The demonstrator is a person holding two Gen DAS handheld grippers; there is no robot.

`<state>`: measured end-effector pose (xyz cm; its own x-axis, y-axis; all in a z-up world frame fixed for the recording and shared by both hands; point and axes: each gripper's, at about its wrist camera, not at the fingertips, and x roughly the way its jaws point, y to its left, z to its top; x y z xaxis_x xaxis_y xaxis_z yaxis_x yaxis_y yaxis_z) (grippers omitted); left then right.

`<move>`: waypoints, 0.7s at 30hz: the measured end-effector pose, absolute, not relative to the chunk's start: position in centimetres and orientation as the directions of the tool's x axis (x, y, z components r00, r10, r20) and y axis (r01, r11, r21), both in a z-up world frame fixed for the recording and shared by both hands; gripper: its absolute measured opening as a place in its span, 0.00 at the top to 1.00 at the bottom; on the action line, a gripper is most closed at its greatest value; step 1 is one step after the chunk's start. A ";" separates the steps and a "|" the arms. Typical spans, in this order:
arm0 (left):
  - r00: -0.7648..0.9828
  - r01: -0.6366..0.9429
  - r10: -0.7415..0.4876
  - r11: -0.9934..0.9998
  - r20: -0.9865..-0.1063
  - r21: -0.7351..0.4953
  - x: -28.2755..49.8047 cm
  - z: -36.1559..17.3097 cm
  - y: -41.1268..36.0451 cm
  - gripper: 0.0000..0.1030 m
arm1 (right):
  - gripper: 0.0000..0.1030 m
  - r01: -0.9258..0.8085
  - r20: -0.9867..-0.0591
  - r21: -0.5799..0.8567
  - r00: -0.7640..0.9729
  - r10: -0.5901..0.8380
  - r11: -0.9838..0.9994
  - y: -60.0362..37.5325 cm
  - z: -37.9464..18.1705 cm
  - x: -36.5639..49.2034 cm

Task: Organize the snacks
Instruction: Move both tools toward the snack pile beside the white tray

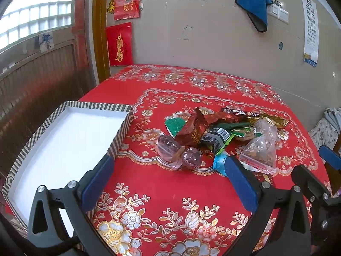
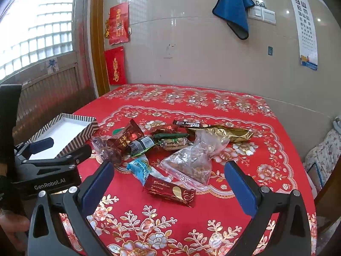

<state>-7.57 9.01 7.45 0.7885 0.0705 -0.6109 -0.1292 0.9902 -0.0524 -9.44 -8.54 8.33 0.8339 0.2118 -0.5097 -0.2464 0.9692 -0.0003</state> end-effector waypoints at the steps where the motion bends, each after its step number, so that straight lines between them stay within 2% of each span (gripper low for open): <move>1: 0.787 -0.131 0.069 0.990 -0.613 -0.057 -7.5 7.4 9.1 0.00 | 0.00 -0.246 -0.510 -0.003 0.834 0.210 0.969 -8.5 8.3 -9.4; 21: 0.761 -0.145 0.081 0.988 -0.644 -0.047 -6.8 6.3 9.4 0.00 | 0.00 -0.273 -0.482 0.027 0.839 0.251 0.962 -9.2 8.0 -9.9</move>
<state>-6.77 9.40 6.29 0.7610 0.0811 -0.6437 -0.1454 0.9882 -0.0474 -9.92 -9.17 7.98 0.8392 0.2513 -0.4824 -0.2725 0.9618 0.0270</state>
